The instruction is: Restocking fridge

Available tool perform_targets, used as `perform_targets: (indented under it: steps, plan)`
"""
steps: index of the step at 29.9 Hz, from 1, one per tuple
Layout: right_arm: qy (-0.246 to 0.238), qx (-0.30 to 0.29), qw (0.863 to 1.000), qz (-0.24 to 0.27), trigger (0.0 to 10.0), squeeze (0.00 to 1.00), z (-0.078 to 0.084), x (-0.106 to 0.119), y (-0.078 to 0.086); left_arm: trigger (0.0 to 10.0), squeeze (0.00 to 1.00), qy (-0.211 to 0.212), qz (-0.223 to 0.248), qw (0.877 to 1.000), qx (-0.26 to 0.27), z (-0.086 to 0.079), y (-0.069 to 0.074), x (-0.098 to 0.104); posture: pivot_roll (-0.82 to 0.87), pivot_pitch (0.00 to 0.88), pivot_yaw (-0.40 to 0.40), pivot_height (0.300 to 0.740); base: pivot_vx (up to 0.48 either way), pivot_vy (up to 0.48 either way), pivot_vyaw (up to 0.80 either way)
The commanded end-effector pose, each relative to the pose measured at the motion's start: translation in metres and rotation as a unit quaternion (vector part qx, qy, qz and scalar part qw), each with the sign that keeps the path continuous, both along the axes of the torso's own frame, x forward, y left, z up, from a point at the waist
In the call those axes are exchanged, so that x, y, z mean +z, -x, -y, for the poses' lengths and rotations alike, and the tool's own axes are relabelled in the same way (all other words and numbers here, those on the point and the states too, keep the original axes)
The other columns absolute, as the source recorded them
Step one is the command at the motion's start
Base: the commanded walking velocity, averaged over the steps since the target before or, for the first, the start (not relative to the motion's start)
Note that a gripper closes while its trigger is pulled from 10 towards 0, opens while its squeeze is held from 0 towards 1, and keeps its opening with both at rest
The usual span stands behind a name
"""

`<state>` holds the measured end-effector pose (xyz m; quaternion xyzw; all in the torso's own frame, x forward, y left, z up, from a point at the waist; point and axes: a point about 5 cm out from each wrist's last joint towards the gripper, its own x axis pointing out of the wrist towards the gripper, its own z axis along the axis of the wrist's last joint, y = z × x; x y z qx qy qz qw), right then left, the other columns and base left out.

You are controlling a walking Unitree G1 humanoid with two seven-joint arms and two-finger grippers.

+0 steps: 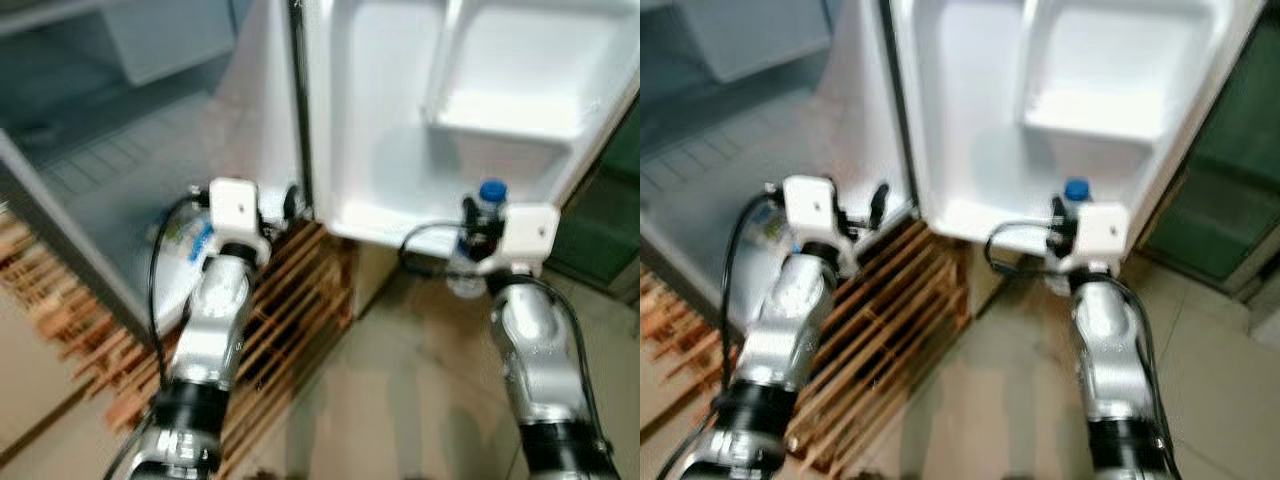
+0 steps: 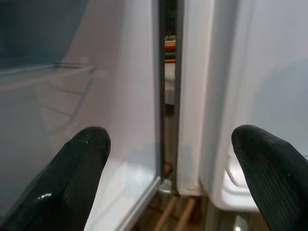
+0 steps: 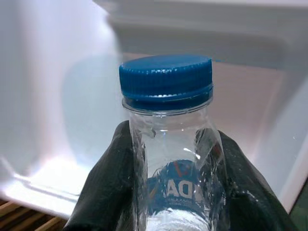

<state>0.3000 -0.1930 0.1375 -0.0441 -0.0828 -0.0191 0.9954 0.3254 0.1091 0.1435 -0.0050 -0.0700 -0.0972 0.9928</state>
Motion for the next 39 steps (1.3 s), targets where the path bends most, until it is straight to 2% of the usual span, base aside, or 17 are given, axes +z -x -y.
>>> perform_targets:
  steps: [1,8,14,19,25,31,39]
  plan:
    - [-0.004,0.005,1.000,0.019,10.0,0.00,-0.002,0.011,-0.002,10.0,0.00,-0.004,0.004,1.000,0.001,-0.002,-0.002,0.003,-0.14,0.000,0.023,0.740,0.000,0.000,0.00]
    - [0.000,0.013,0.999,0.029,10.0,0.00,-0.005,0.019,-0.006,10.0,0.00,-0.002,0.006,1.000,-0.004,-0.001,-0.003,0.004,-0.13,0.000,0.019,0.740,0.000,0.000,0.15]
    - [0.004,0.024,0.999,0.044,10.0,0.00,-0.013,0.026,-0.018,10.0,0.00,-0.007,0.008,1.000,-0.015,0.004,-0.003,0.005,-0.13,0.002,0.024,0.740,0.000,0.000,0.00]
    - [0.011,0.034,0.996,0.081,10.0,0.00,-0.018,0.046,-0.027,10.0,0.00,0.003,0.027,0.999,-0.031,0.008,-0.001,0.011,-0.13,0.014,0.024,0.740,0.069,0.000,0.00]
    - [0.014,0.056,0.992,0.109,10.0,0.00,-0.026,0.060,-0.030,10.0,0.00,0.011,0.041,0.999,-0.024,0.008,0.000,0.016,-0.13,0.023,0.023,0.740,0.456,0.000,0.00]
    - [-0.005,0.092,0.986,0.141,10.0,0.00,-0.039,0.079,-0.027,10.0,0.00,0.014,0.052,0.998,-0.019,0.008,0.001,0.020,-0.13,0.027,0.025,0.740,0.382,0.174,0.00]
    - [-0.013,0.124,0.981,0.150,10.0,0.00,-0.053,0.085,-0.026,10.0,0.00,0.015,0.057,0.998,-0.024,0.011,0.000,0.022,-0.13,0.025,0.029,0.740,0.000,0.323,0.00]
